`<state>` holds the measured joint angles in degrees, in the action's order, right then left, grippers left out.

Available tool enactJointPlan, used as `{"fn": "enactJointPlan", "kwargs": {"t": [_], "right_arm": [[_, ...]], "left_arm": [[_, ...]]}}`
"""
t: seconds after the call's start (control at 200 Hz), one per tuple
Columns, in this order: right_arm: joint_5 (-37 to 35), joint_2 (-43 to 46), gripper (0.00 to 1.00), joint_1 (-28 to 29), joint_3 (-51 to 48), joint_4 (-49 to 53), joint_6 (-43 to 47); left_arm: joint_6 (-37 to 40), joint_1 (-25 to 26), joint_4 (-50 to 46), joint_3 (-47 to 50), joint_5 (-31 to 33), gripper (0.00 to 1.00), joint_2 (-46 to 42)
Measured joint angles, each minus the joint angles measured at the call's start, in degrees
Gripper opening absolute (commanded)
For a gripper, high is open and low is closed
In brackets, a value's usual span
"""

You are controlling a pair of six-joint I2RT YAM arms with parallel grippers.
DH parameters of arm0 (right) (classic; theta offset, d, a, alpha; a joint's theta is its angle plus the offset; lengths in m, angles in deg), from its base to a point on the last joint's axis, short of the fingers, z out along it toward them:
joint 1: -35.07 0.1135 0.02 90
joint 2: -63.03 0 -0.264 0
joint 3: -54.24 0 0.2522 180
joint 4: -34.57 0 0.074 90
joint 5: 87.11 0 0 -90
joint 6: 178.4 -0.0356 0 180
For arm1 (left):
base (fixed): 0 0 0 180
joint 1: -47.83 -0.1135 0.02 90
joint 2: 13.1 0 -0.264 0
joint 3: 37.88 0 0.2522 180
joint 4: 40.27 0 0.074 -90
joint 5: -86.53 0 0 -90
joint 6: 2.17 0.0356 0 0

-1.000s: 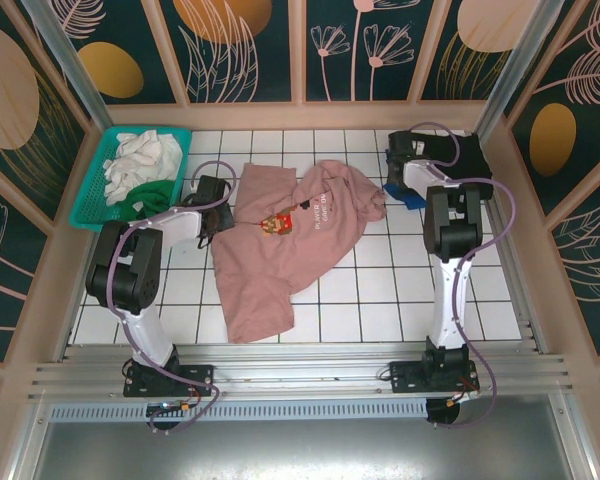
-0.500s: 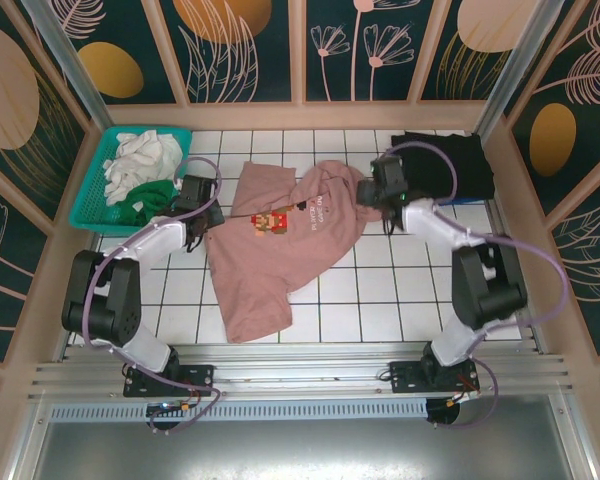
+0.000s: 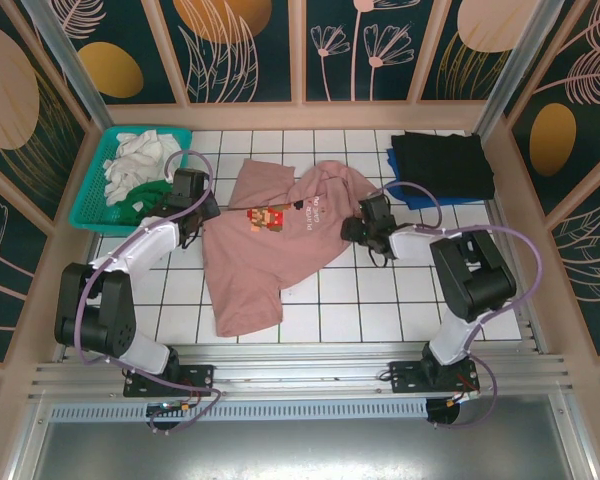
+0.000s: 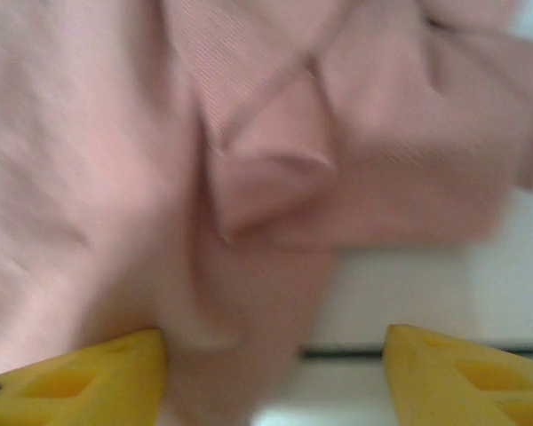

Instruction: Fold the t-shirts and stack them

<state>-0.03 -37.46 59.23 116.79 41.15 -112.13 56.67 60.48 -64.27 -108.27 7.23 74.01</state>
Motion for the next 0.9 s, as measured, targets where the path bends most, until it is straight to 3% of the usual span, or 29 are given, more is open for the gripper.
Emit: {"fn": "enactJointPlan", "kwargs": {"t": [0.055,0.17,0.255,0.385,0.561,0.681,0.806,0.861,0.901], "right_arm": [[1.36,-1.68,0.48,-0.04,1.25,-2.16,-1.25],[3.56,-3.74,0.16,-0.22,2.73,-4.46,-3.13],[3.45,-4.00,0.00,-0.22,3.63,-4.39,-4.68],[0.11,1.09,0.00,0.44,4.20,1.20,-5.18],[-5.22,22.56,0.00,6.58,8.02,13.97,-3.67],[-6.19,32.00,0.00,11.34,14.91,17.62,-1.38],[-2.43,32.17,0.00,7.67,18.75,17.57,1.40],[0.66,28.04,0.20,2.91,20.90,17.16,2.34],[2.62,23.17,0.38,-0.63,23.04,16.94,2.51]], "left_arm": [[-0.20,0.00,-0.15,0.00,-0.20,0.00,-0.33],[-0.55,0.00,-0.26,-0.02,-1.36,0.00,-1.44],[-0.61,0.00,-0.76,-0.20,-1.70,0.00,-1.99],[-0.61,0.00,-3.76,-0.98,-0.98,0.00,-4.87],[-0.37,0.00,-7.52,-4.39,-0.59,0.00,-15.15],[0.07,0.00,-7.82,-7.56,0.22,0.00,-21.29],[0.72,0.00,-7.56,-11.80,1.70,0.00,-19.80],[1.11,-0.02,-7.13,-14.01,2.36,0.00,-16.22],[1.31,-0.02,-6.78,-15.78,3.08,0.22,-12.24]]}}
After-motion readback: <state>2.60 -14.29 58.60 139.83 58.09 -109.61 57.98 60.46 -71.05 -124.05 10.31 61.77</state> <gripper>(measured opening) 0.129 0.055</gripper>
